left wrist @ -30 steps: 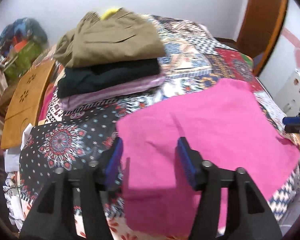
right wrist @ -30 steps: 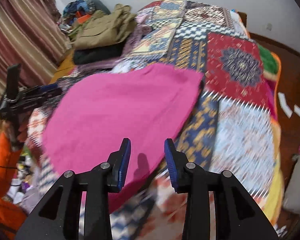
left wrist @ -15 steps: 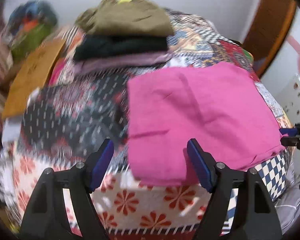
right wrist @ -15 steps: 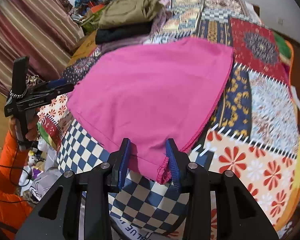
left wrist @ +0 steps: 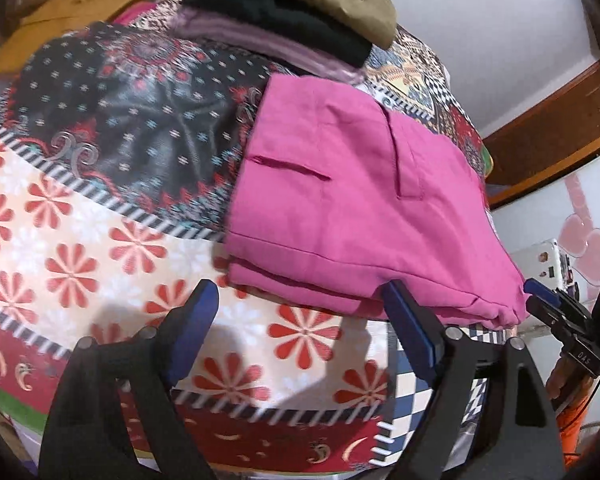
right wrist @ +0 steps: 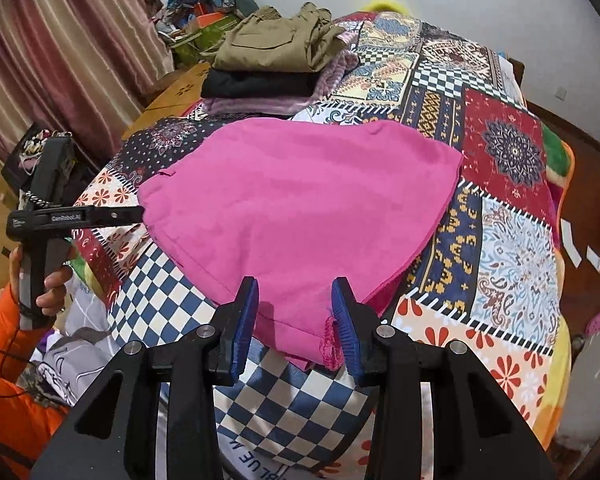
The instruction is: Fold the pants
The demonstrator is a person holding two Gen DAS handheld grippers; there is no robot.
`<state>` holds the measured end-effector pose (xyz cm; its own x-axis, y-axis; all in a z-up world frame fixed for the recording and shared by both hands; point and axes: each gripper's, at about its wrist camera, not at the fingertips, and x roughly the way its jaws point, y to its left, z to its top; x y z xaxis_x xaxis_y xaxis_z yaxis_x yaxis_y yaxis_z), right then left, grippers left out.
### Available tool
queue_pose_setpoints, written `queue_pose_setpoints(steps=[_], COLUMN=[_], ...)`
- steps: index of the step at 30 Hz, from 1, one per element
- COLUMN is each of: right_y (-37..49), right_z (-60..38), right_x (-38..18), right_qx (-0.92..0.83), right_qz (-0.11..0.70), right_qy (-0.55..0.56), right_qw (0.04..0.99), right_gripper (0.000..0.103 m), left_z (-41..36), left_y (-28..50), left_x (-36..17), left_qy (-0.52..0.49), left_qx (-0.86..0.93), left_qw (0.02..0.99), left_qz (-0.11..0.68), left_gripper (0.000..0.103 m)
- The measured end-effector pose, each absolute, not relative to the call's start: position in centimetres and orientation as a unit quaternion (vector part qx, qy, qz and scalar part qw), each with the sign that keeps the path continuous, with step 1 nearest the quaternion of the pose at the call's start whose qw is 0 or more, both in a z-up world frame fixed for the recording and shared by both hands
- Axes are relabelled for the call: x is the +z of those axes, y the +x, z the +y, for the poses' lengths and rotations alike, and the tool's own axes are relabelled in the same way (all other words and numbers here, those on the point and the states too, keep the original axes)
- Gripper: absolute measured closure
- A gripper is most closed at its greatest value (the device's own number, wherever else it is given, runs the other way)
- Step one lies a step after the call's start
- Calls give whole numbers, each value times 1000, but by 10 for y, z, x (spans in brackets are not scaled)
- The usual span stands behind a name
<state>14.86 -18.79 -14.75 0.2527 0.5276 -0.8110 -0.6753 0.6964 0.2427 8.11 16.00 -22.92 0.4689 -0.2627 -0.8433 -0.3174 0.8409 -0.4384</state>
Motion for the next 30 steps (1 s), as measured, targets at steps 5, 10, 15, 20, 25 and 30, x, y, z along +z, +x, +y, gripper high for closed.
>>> queue_pose_setpoints(steps=[5, 10, 15, 20, 25, 30], right_y=[157, 163, 171, 173, 171, 172], right_z=[-188, -181, -174, -175, -172, -172], right_x=[-143, -147, -169, -184, -186, -188], right_qx=[376, 372, 374, 378, 382, 385], right_qz=[469, 466, 495, 514, 515, 514], right_qy=[-80, -84, -76, -63, -71, -73], right_qw=[795, 798, 781, 768, 764, 763], right_gripper=[68, 68, 68, 68, 68, 67], left_z=[155, 158, 163, 163, 170, 174], left_y=[89, 89, 87, 93, 102, 107], left_x=[-232, -226, -219, -220, -218, -221], left_qy=[-322, -335, -338, -334, -358, -351], left_qx=[-6, -17, -29, -28, -31, -17], left_qw=[800, 805, 814, 815, 814, 816], left_qz=[507, 489, 471, 473, 456, 459], left_gripper=[18, 18, 17, 17, 17, 18])
